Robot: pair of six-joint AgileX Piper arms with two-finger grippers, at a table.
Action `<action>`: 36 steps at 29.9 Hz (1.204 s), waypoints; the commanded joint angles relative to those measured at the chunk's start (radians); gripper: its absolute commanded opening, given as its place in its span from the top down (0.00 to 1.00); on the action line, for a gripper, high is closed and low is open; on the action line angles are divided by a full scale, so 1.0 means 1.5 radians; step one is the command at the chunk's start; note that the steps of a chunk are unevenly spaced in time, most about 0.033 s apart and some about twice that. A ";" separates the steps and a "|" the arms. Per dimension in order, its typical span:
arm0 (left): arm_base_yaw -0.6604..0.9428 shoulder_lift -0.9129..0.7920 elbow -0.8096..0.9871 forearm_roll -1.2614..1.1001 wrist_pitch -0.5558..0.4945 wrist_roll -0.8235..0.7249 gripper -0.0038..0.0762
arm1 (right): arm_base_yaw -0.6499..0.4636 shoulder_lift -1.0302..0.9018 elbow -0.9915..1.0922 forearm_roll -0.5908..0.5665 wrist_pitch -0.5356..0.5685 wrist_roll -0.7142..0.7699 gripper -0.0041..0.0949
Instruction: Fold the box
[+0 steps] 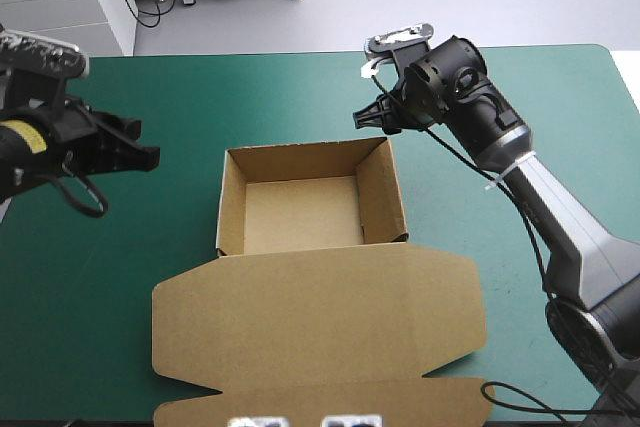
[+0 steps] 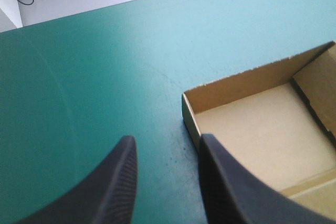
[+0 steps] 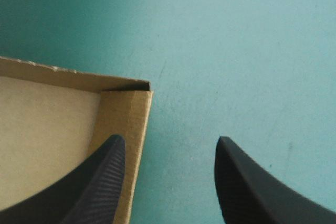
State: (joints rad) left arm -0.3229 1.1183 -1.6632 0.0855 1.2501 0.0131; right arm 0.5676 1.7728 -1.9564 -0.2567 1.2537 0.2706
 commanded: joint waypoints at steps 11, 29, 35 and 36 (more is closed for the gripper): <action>-0.002 -0.297 0.422 -0.005 0.020 0.002 0.93 | -0.010 0.042 0.062 0.038 -0.005 -0.001 0.47; -0.002 -0.471 0.686 -0.020 0.013 -0.004 0.96 | -0.010 0.118 0.092 0.119 -0.004 -0.039 0.86; -0.002 -0.472 0.686 -0.020 -0.008 -0.004 0.96 | -0.010 0.118 0.092 0.101 -0.004 -0.038 0.98; -0.002 -0.472 0.686 -0.020 -0.012 -0.004 0.96 | -0.010 0.116 0.091 0.090 -0.004 -0.035 0.98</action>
State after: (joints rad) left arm -0.3229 0.4006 -0.6115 0.0585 1.2501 0.0155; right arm 0.5566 2.0023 -1.7965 -0.0651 1.2116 0.2351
